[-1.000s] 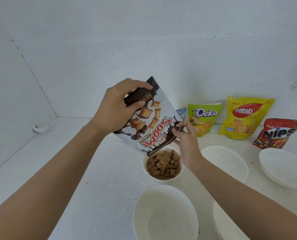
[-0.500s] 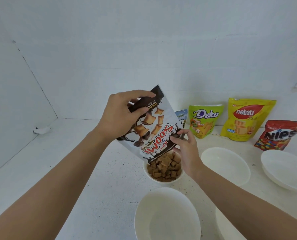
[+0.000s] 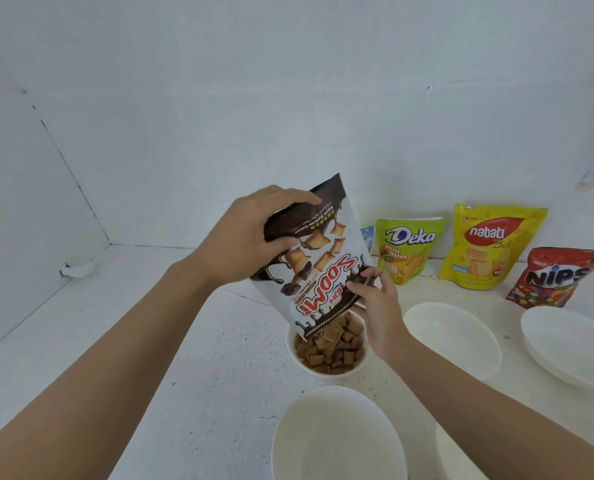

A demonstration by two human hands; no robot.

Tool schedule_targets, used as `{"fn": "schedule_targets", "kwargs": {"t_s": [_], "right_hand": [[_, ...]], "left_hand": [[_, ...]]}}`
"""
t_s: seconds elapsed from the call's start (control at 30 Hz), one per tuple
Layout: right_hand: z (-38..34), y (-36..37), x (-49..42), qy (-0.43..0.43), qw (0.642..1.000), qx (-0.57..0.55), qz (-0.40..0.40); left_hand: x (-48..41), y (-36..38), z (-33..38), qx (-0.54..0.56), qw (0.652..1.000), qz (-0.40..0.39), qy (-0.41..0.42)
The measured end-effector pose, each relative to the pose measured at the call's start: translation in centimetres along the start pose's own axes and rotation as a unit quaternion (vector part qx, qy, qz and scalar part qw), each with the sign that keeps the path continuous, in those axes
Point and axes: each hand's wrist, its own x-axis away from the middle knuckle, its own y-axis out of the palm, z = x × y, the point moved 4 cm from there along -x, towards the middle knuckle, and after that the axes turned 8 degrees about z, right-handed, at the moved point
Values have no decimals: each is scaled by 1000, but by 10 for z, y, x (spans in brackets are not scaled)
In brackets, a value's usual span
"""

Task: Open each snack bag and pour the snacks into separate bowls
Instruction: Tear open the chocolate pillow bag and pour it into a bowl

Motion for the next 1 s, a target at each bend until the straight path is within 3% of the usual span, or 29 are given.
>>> {"fn": "schedule_targets", "kwargs": {"t_s": [0.2,0.27,0.37,0.47,0.57,0.67,0.77,0.87,1.0], "right_hand": [[15,-12,3,50,993,104,10],[14,-13,2,32,992,119,23],[-1,-8,-3,-77,985,148,44],[-24,0,-3,-222,941,247,62],[-34,3,-1,-274,926,256,53],[-30,1,-4,-237,947,211,41],[-17,-4,-3,-126,983,133,13],[-2,-5,-2,-30,996,85,-19],[4,8,4,14,998,40,-53]], "left_hand": [[12,15,-11,33,998,-14,-59],[13,16,-12,21,998,5,-61],[7,13,-6,20,998,26,-47],[0,5,0,34,998,44,-40],[-3,1,3,-1,999,48,-22],[3,3,-4,32,996,62,-51],[21,8,-21,80,986,107,-104],[50,19,-41,96,970,142,-172],[84,29,-55,176,921,206,-281]]}}
